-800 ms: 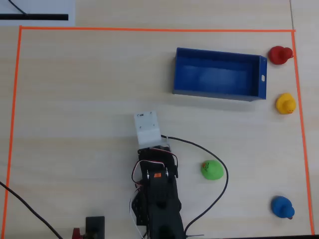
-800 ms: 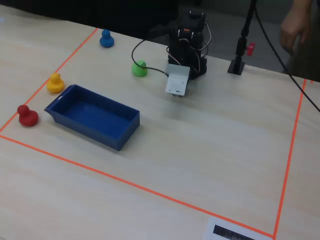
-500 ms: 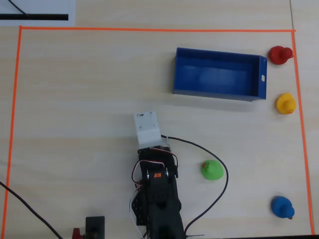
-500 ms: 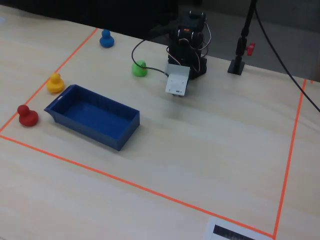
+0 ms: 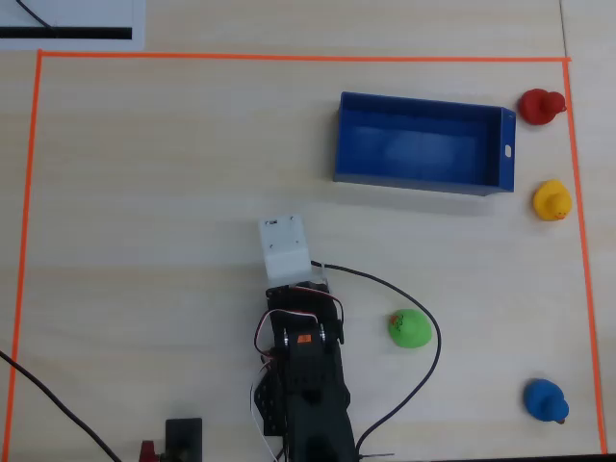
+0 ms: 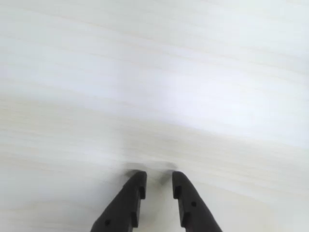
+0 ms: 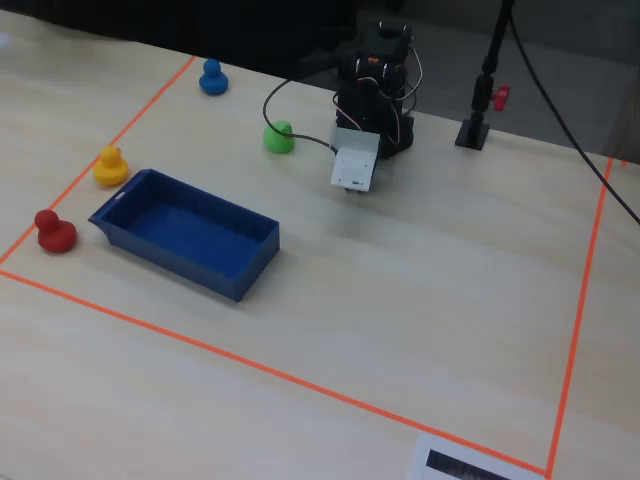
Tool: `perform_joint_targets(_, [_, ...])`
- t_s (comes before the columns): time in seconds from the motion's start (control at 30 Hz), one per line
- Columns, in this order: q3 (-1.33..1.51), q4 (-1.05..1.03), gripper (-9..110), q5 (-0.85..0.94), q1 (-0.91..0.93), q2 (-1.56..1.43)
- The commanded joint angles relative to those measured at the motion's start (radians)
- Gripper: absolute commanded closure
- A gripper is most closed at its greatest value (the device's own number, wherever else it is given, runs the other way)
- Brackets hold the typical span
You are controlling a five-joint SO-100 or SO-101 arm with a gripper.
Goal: Grasp green duck and put it into box.
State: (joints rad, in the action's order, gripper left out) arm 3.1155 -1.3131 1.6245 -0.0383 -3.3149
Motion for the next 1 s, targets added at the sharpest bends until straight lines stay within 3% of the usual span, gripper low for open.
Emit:
perform_joint_targets(0.0, [-0.005,-0.032,97,-0.005,-0.006,0.005])
perform_joint_targets(0.97, [-0.005,-0.032,93,-0.006,-0.006,0.005])
